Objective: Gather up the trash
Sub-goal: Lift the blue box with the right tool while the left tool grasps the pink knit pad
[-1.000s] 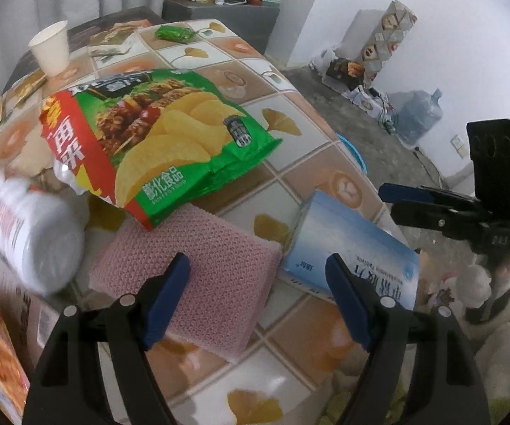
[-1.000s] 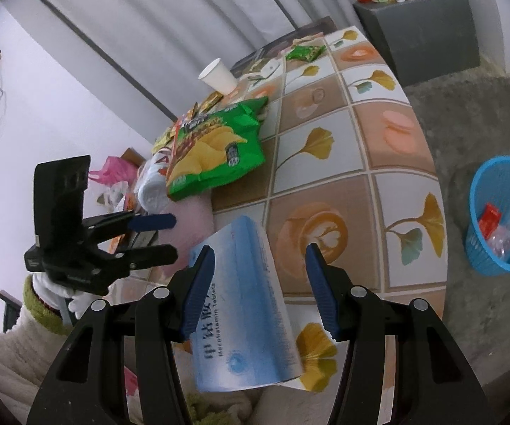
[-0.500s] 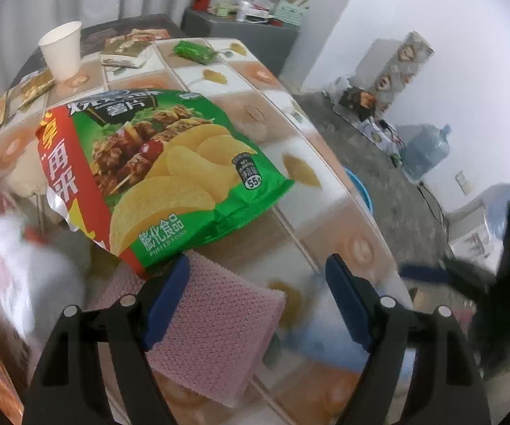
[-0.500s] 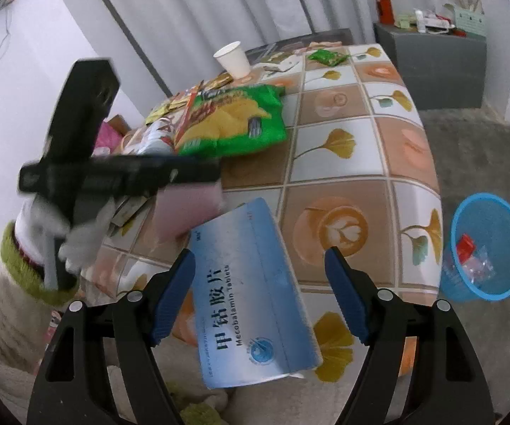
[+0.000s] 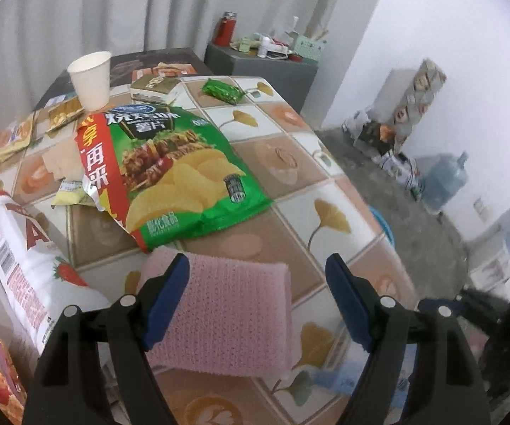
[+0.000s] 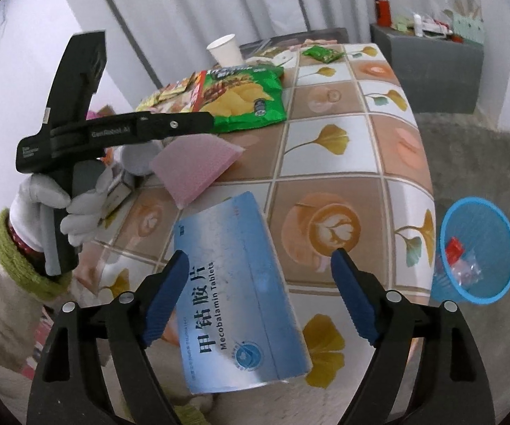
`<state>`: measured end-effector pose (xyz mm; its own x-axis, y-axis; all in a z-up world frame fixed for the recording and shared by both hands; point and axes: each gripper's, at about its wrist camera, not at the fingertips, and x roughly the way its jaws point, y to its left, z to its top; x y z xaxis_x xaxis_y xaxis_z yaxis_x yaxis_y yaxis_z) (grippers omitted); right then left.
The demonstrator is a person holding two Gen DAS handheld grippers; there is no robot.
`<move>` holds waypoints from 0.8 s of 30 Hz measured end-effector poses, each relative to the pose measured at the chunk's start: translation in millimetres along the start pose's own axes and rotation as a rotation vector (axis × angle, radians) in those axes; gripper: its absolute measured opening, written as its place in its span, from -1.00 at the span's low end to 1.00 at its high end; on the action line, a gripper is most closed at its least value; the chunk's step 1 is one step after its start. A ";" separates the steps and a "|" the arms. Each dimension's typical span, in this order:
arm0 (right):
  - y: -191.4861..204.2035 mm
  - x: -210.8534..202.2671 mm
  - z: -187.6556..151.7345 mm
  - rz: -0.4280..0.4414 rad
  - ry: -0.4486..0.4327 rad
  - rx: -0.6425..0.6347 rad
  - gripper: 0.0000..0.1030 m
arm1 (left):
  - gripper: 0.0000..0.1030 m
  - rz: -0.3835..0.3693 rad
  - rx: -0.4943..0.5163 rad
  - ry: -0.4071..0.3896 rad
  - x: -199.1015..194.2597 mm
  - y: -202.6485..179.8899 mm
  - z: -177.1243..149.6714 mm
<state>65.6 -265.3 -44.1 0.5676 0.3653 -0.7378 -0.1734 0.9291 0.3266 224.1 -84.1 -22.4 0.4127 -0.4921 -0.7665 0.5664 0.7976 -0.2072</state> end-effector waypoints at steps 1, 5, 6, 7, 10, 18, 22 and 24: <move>4.2 1.7 -0.8 -0.011 0.003 -0.019 0.56 | 0.49 0.007 0.007 0.009 2.6 -0.9 1.1; 14.3 8.3 -2.2 -0.053 0.011 -0.067 0.60 | 0.49 0.010 0.017 0.038 15.5 -3.2 10.0; 17.0 9.7 -2.6 -0.065 0.012 -0.081 0.60 | 0.49 0.015 0.023 0.043 19.1 -4.0 12.1; 19.4 11.0 -3.1 -0.075 0.014 -0.094 0.61 | 0.49 0.014 0.035 0.050 23.9 -5.8 14.3; 22.6 15.8 -4.6 -0.080 0.024 -0.120 0.62 | 0.43 0.004 0.054 0.070 35.2 -9.3 16.9; 19.0 16.7 -6.3 -0.051 0.035 -0.100 0.62 | 0.35 -0.072 0.033 0.135 41.1 -14.0 0.1; 10.3 14.0 -6.7 -0.052 0.034 -0.068 0.62 | 0.35 -0.075 0.040 0.151 26.8 -13.6 -18.5; 5.6 13.5 -6.6 -0.052 0.033 -0.045 0.62 | 0.35 -0.080 0.035 0.149 17.0 -12.5 -26.2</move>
<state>66.9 -254.9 -56.2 0.5500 0.3173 -0.7725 -0.1808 0.9483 0.2608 205.4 -93.3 -48.7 0.2566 -0.4945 -0.8304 0.6189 0.7440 -0.2518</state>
